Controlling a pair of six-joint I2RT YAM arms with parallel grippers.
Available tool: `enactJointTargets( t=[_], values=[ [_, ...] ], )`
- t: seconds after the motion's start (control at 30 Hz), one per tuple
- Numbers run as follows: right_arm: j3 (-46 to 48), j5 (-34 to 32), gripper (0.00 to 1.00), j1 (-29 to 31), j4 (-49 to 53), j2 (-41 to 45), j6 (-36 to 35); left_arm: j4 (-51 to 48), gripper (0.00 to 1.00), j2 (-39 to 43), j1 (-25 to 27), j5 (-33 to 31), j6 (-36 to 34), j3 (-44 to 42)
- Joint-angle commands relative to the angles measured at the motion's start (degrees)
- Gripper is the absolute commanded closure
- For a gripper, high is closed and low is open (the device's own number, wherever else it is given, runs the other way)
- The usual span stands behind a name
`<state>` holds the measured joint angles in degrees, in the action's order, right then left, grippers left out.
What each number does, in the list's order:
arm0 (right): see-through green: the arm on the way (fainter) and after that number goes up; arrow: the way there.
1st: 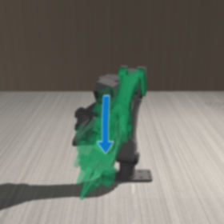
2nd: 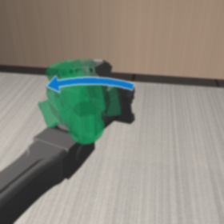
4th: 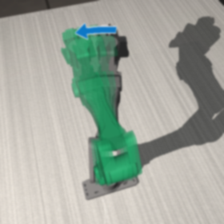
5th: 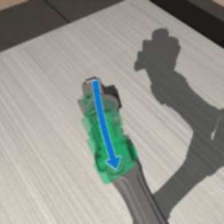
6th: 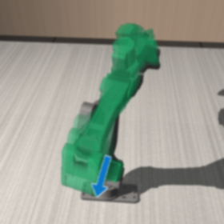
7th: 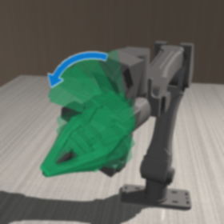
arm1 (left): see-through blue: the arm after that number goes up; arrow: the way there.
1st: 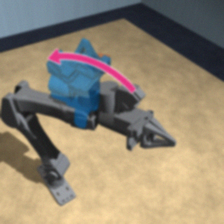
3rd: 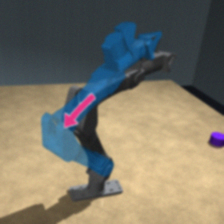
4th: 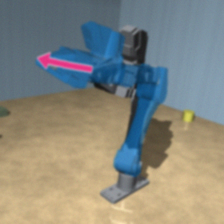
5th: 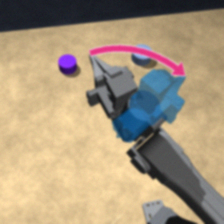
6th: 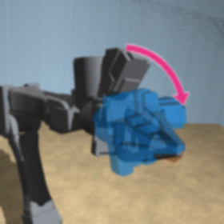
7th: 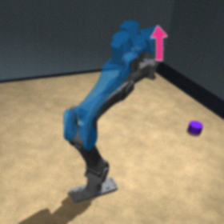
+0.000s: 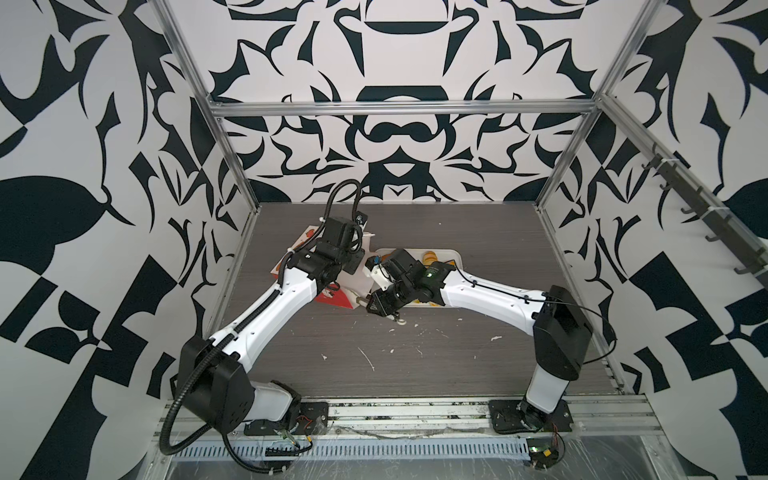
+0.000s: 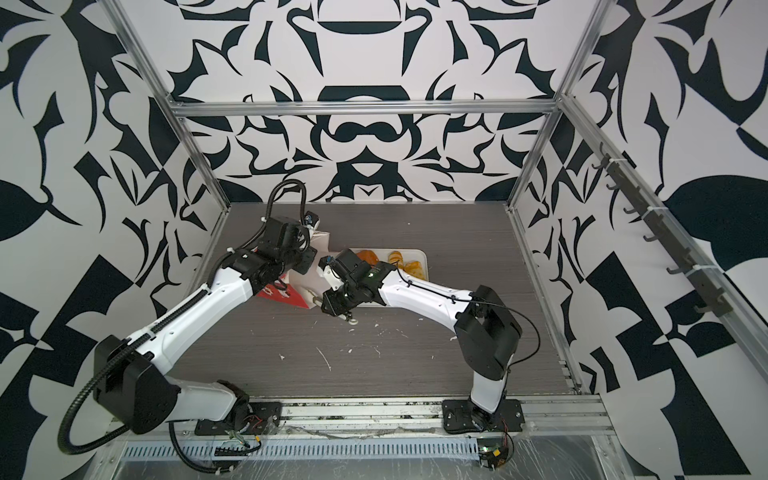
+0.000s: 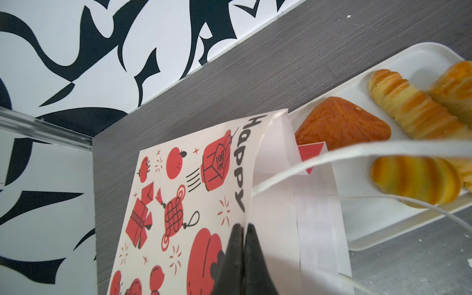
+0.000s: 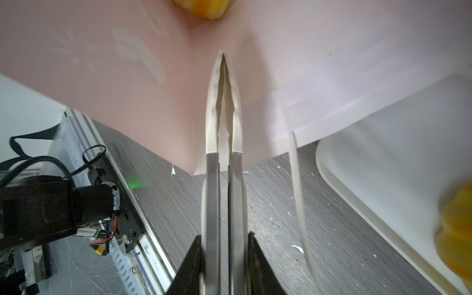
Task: Take the fake bread out of the paper bag
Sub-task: 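Move the open tongs back into the bag while the left gripper lifts the bag, then tilt the bag with the left gripper while the right tongs reach the last yellow bun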
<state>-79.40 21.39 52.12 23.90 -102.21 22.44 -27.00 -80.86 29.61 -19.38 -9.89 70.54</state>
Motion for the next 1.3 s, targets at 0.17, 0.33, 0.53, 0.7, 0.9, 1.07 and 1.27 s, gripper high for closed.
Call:
enactJointTargets(
  t=[0.17,0.33,0.53,0.7,0.9,1.07,1.27],
  values=[
    [-6.20,8.90,0.71,0.20,-5.37,-2.24,2.72,-13.44,1.00,-7.95,1.99,-7.20,-2.94,13.73],
    [-8.35,11.92,0.71,0.22,-7.33,-4.88,4.02,-18.52,1.00,-13.22,3.85,-10.77,-4.85,22.21],
    [-10.15,15.74,0.72,0.17,-10.43,-7.35,5.80,-24.87,1.00,-19.66,7.04,-15.52,-9.11,32.97],
    [-10.08,18.63,0.72,-0.07,-14.85,-8.37,8.35,-31.79,1.00,-27.01,10.03,-20.28,-12.74,42.80],
    [-9.34,17.89,0.72,-0.75,-14.82,-8.02,8.11,-31.68,1.00,-30.27,11.62,-22.55,-13.67,47.84],
    [-8.82,15.88,0.72,-1.19,-12.73,-7.85,6.90,-25.99,1.00,-26.11,11.59,-21.05,-13.49,42.46],
    [-10.43,9.75,0.73,-1.15,-5.61,-8.09,2.56,-10.32,1.00,-15.82,11.44,-22.49,-15.16,24.76]
  ],
)
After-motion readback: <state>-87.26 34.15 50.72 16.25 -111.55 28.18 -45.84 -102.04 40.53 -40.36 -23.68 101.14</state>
